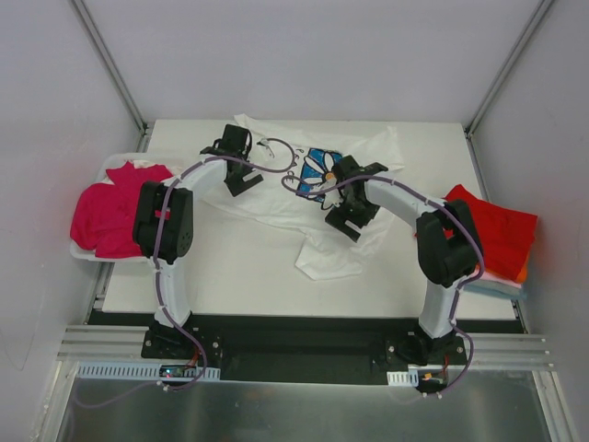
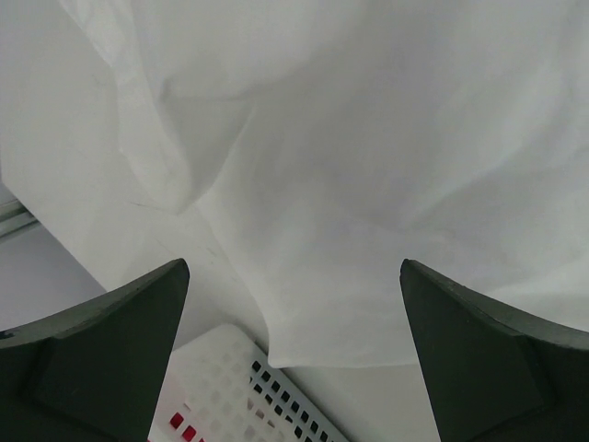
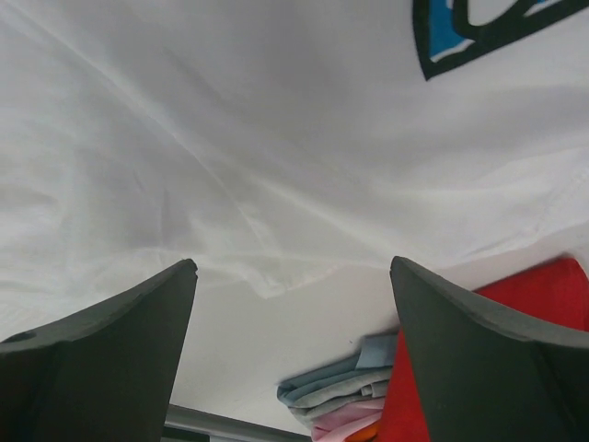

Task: Fold and stack the t-shirts
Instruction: Flatten out the tshirt

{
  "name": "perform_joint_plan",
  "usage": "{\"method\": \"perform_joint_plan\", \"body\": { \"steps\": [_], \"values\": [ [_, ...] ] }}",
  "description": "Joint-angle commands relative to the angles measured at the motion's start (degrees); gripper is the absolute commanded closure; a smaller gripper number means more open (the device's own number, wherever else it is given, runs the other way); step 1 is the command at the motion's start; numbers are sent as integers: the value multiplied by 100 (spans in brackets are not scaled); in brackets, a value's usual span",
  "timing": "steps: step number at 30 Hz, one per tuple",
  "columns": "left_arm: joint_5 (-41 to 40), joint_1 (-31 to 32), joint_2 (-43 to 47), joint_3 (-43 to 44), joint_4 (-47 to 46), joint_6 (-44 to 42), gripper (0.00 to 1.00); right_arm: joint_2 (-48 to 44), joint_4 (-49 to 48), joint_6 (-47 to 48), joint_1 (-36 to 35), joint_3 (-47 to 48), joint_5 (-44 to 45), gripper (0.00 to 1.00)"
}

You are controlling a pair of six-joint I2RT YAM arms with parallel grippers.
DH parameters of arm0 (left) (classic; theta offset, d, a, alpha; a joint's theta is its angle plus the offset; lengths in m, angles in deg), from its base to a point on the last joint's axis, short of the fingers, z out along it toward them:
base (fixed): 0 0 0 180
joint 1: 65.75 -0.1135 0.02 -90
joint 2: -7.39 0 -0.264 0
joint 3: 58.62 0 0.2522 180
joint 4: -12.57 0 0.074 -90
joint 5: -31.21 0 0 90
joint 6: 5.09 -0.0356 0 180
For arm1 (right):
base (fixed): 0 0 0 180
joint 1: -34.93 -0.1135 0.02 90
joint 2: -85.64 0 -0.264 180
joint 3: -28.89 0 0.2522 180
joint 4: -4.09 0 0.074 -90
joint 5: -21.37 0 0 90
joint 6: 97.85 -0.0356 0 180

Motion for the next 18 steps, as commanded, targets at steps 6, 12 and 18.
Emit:
{"method": "perform_joint_plan", "body": {
  "steps": [6, 12, 18],
  "values": [
    [480, -248, -183, 298, 452, -97, 1, 141, 263, 230, -311, -94, -575, 7],
    [515, -274, -279, 412, 557, -115, 1, 326, 492, 475, -338, -85, -1111, 1],
    [734, -274, -587, 877, 961, -9, 1, 361, 431, 740, -329, -120, -1305, 0]
  ]
}}
